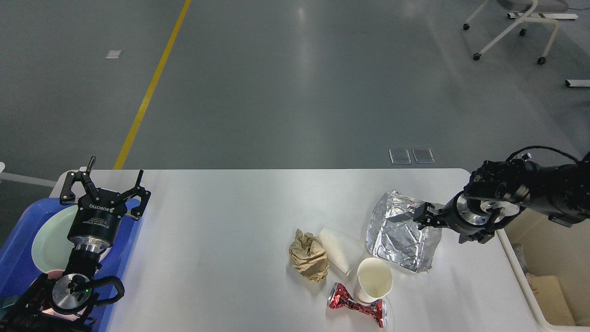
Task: Tidy desktop
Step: 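Move the right gripper back over the foil snack bag, then lower the right gripper and grasp the edge of the foil bag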
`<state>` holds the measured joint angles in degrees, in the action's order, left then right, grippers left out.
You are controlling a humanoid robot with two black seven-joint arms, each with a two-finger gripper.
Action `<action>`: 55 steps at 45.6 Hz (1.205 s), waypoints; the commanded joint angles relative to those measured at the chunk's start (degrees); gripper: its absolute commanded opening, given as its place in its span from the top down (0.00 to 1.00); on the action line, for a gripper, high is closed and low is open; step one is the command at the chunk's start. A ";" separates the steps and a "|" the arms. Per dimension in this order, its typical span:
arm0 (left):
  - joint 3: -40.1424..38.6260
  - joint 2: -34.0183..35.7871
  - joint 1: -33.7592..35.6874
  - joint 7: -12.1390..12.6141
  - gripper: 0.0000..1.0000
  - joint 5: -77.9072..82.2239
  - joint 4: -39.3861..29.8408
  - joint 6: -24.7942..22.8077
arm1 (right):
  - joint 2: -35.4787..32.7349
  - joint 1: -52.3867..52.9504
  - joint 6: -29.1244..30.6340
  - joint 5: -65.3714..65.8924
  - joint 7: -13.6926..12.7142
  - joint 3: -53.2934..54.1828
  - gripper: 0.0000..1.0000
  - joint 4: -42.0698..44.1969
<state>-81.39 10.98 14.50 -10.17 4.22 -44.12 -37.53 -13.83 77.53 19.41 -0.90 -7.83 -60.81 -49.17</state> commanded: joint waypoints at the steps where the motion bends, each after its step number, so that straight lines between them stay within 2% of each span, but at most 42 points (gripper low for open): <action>1: 0.00 0.00 0.00 0.07 0.04 0.00 0.00 0.00 | 0.64 -1.51 -3.06 -0.77 0.01 0.35 0.00 0.65; 21: 0.00 0.00 0.00 -0.02 0.04 0.00 0.00 0.00 | 1.35 -3.44 -3.94 -1.03 0.01 0.35 0.01 0.65; 31: 0.00 0.00 0.00 -0.02 0.04 0.00 0.00 0.00 | 2.93 -6.52 -9.12 -1.03 0.01 1.40 0.01 1.44; 37: 0.00 0.00 0.00 -0.02 0.04 0.00 0.00 0.00 | 2.84 -7.31 -10.18 -1.38 -0.08 1.66 0.03 1.44; 51: 0.00 0.00 0.00 -0.02 0.04 0.00 0.00 0.00 | 2.84 -8.63 -11.94 -3.84 -0.08 2.28 0.19 1.97; 54: 0.00 0.00 0.00 -0.02 0.04 0.00 0.00 0.00 | 2.84 -8.63 -11.94 -3.84 -0.08 2.28 0.27 1.97; 55: 0.00 0.00 0.00 0.07 0.04 0.00 0.00 0.00 | 2.84 -8.71 -11.94 -3.84 -0.08 2.28 0.32 1.97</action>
<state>-81.39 10.99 14.50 -10.19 4.22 -44.12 -37.53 -10.97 68.94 7.53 -4.72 -7.91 -58.54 -47.20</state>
